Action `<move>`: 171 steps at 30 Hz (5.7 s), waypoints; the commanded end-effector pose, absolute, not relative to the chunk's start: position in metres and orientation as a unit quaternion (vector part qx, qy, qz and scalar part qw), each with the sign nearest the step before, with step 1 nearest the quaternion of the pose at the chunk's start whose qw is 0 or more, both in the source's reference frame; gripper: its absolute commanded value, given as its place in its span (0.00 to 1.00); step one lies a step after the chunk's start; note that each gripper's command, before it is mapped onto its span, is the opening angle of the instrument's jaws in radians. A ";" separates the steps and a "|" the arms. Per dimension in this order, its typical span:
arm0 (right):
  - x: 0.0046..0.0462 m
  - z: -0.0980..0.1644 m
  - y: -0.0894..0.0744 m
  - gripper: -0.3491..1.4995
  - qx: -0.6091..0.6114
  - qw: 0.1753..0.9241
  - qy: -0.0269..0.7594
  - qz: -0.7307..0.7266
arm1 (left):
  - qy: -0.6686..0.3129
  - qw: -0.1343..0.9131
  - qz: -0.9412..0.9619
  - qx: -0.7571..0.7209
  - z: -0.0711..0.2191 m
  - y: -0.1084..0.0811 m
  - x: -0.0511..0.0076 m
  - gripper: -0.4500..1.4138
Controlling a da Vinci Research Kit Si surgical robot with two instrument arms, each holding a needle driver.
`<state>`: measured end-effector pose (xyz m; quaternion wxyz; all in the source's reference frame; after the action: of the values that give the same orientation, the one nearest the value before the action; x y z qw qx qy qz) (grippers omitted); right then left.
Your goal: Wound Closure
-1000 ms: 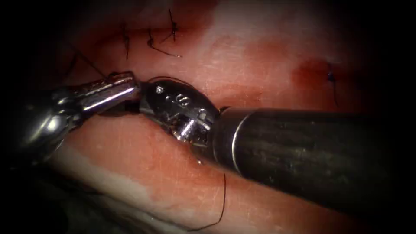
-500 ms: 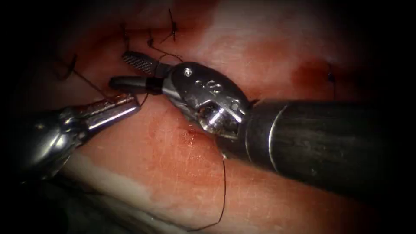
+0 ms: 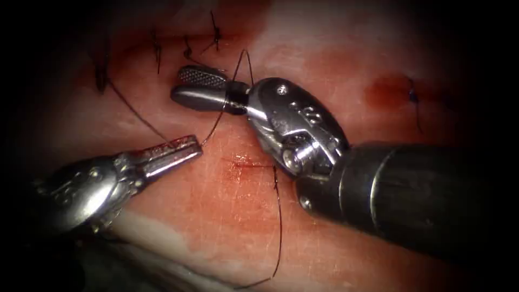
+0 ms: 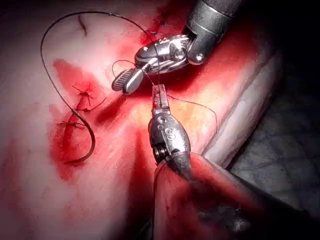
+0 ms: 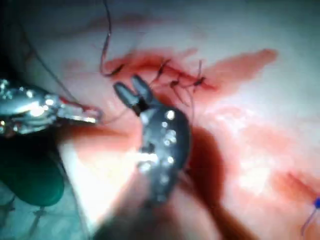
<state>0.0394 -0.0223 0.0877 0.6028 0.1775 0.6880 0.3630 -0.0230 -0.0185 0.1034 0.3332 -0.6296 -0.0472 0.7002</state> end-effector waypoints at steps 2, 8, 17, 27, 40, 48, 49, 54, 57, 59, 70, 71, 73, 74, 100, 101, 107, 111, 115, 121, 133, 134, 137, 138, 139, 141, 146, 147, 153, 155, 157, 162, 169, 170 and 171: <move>0.0400 0.088 -0.023 0.22 0.190 0.590 0.698 0.358 | -0.053 0.333 0.698 -0.632 0.105 -0.019 -0.0240 0.00; 0.0389 0.087 -0.023 0.14 0.231 0.570 0.720 0.323 | -0.058 0.332 0.696 -0.634 0.106 -0.019 -0.0249 0.00; 0.0354 0.087 -0.024 0.00 0.302 0.552 0.734 0.257 | -0.066 0.336 0.693 -0.635 0.108 -0.019 -0.0244 0.00; 0.0343 0.087 -0.028 0.00 0.354 0.570 0.719 0.181 | -0.066 0.334 0.693 -0.636 0.109 -0.019 -0.0248 0.00; 0.0347 0.088 -0.029 0.00 0.433 0.632 0.640 0.052 | -0.074 0.328 0.691 -0.639 0.110 -0.019 -0.0252 0.00; 0.0357 0.088 -0.029 0.11 0.473 0.666 0.575 -0.039 | -0.074 0.326 0.692 -0.640 0.110 -0.019 -0.0254 0.00; 0.0358 0.088 -0.029 0.13 0.478 0.666 0.571 -0.053 | -0.074 0.326 0.692 -0.640 0.110 -0.019 -0.0255 0.00; 0.0361 0.088 -0.030 0.19 0.488 0.667 0.554 -0.097 | -0.079 0.324 0.691 -0.641 0.111 -0.020 -0.0259 0.00; 0.0362 0.088 -0.031 0.25 0.493 0.661 0.553 -0.121 | -0.079 0.323 0.691 -0.642 0.111 -0.020 -0.0261 0.00; 0.0361 0.087 -0.031 0.27 0.496 0.656 0.552 -0.134 | -0.080 0.322 0.691 -0.642 0.111 -0.020 -0.0261 0.00; 0.0353 0.087 -0.033 0.57 0.473 0.686 0.505 -0.225 | -0.083 0.320 0.692 -0.642 0.111 -0.020 -0.0260 0.00; 0.0352 0.088 -0.033 0.58 0.472 0.685 0.505 -0.230 | -0.083 0.319 0.692 -0.643 0.111 -0.020 -0.0259 0.00; 0.0351 0.088 -0.033 0.58 0.471 0.689 0.498 -0.237 | -0.084 0.319 0.692 -0.643 0.111 -0.020 -0.0259 0.00; 0.0351 0.088 -0.033 0.58 0.468 0.690 0.496 -0.242 | -0.084 0.319 0.693 -0.642 0.111 -0.020 -0.0259 0.00; 0.0371 0.092 -0.035 0.16 0.357 0.758 0.381 -0.391 | -0.089 0.317 0.693 -0.642 0.111 -0.020 -0.0259 0.00; 0.0368 0.092 -0.035 0.16 0.358 0.758 0.379 -0.393 | -0.090 0.317 0.692 -0.642 0.111 -0.020 -0.0259 0.00; 0.0359 0.093 -0.035 0.16 0.359 0.759 0.363 -0.405 | -0.091 0.316 0.693 -0.641 0.111 -0.020 -0.0257 0.00; 0.0357 0.094 -0.035 0.00 0.356 0.763 0.353 -0.409 | -0.091 0.315 0.693 -0.642 0.111 -0.020 -0.0257 0.00; 0.0356 0.094 -0.035 0.00 0.358 0.763 0.348 -0.412 | -0.091 0.316 0.694 -0.640 0.111 -0.020 -0.0255 0.00; 0.0356 0.093 -0.035 0.00 0.380 0.759 0.344 -0.402 | -0.090 0.317 0.695 -0.640 0.111 -0.020 -0.0251 0.00; 0.0343 0.086 -0.027 0.00 0.358 0.763 0.455 -0.286 | -0.091 0.317 0.696 -0.637 0.112 -0.020 -0.0252 0.00; 0.0342 0.086 -0.026 0.00 0.359 0.759 0.470 -0.274 | -0.091 0.317 0.696 -0.638 0.112 -0.020 -0.0252 0.00; 0.0342 0.085 -0.026 0.00 0.355 0.758 0.483 -0.258 | -0.093 0.318 0.697 -0.636 0.112 -0.021 -0.0252 0.00; 0.0342 0.085 -0.025 0.00 0.353 0.759 0.485 -0.255 | -0.093 0.318 0.697 -0.636 0.112 -0.021 -0.0252 0.00; 0.0342 0.086 -0.025 0.00 0.352 0.759 0.486 -0.253 | -0.093 0.318 0.697 -0.636 0.112 -0.021 -0.0252 0.00; 0.0342 0.086 -0.025 0.00 0.350 0.758 0.492 -0.247 | -0.093 0.317 0.697 -0.637 0.112 -0.021 -0.0251 0.00; 0.0339 0.086 -0.025 0.00 0.341 0.761 0.499 -0.235 | -0.096 0.316 0.697 -0.636 0.112 -0.021 -0.0248 0.00; 0.0338 0.086 -0.025 0.00 0.339 0.762 0.502 -0.230 | -0.097 0.316 0.698 -0.635 0.112 -0.022 -0.0247 0.00; 0.0334 0.087 -0.022 0.00 0.327 0.774 0.505 -0.197 | -0.104 0.314 0.703 -0.630 0.110 -0.025 -0.0248 0.00; 0.0334 0.088 -0.022 0.00 0.323 0.777 0.506 -0.188 | -0.107 0.310 0.706 -0.628 0.110 -0.026 -0.0248 0.00; 0.0334 0.088 -0.021 0.00 0.320 0.780 0.507 -0.180 | -0.111 0.305 0.708 -0.627 0.109 -0.027 -0.0248 0.00; 0.0337 0.089 -0.020 0.00 0.308 0.794 0.502 -0.152 | -0.124 0.301 0.709 -0.625 0.109 -0.031 -0.0248 0.00; 0.0343 0.090 -0.019 0.00 0.283 0.812 0.495 -0.124 | -0.134 0.300 0.710 -0.623 0.108 -0.034 -0.0255 0.00; 0.0344 0.090 -0.019 0.00 0.266 0.818 0.497 -0.113 | -0.137 0.299 0.710 -0.623 0.108 -0.034 -0.0256 0.00; 0.0346 0.090 -0.019 0.00 0.243 0.828 0.496 -0.098 | -0.138 0.298 0.711 -0.622 0.108 -0.034 -0.0258 0.00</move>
<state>0.0338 -0.0186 0.0898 0.8302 0.2392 0.4948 -0.0938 -0.0253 -0.0336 0.1076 0.2967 -0.6225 -0.1370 0.7111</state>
